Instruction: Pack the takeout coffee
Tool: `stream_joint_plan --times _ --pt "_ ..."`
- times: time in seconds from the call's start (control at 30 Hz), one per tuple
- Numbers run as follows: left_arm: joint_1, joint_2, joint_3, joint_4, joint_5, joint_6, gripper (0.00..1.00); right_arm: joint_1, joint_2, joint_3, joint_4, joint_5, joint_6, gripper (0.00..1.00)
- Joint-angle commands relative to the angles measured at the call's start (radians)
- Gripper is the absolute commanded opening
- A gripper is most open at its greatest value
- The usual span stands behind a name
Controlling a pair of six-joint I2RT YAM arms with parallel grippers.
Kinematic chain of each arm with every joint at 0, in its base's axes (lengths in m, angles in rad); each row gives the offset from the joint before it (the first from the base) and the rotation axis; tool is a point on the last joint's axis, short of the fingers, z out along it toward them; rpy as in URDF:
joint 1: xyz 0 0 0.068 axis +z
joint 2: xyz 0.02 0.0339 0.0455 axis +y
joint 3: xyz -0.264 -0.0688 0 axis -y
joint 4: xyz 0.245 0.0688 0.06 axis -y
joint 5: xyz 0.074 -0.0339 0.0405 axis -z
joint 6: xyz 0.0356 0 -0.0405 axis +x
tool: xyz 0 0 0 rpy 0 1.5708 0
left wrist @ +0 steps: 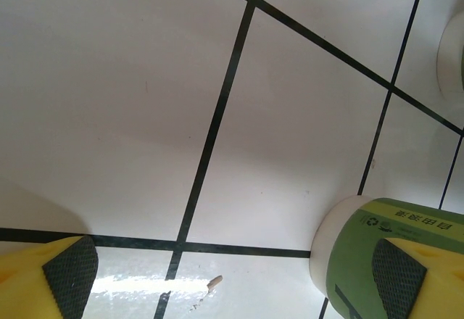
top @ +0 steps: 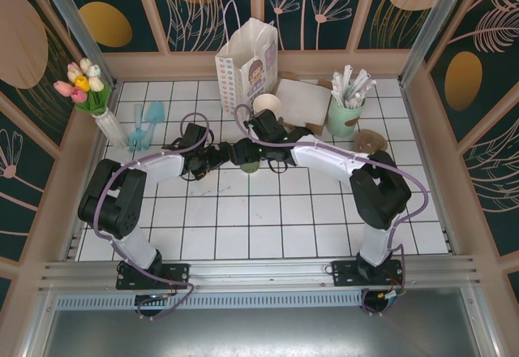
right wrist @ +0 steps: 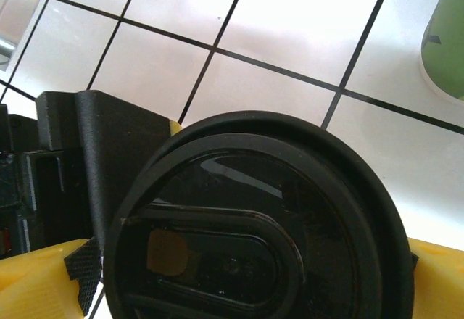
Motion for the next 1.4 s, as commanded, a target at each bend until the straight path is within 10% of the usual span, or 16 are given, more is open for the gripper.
stream_joint_plan --times 0.0,0.73,1.37 --pt "-0.011 0.008 0.022 0.02 0.01 -0.007 0.98 0.012 0.028 0.035 -0.019 0.017 -0.011 0.99" --pt "-0.011 -0.062 -0.01 -0.01 -0.123 0.011 0.99 0.014 0.016 0.037 -0.099 0.053 0.008 0.81" --pt "-0.011 -0.168 -0.077 0.093 -0.284 -0.054 0.99 -0.179 -0.359 -0.269 -0.232 0.034 0.044 0.74"
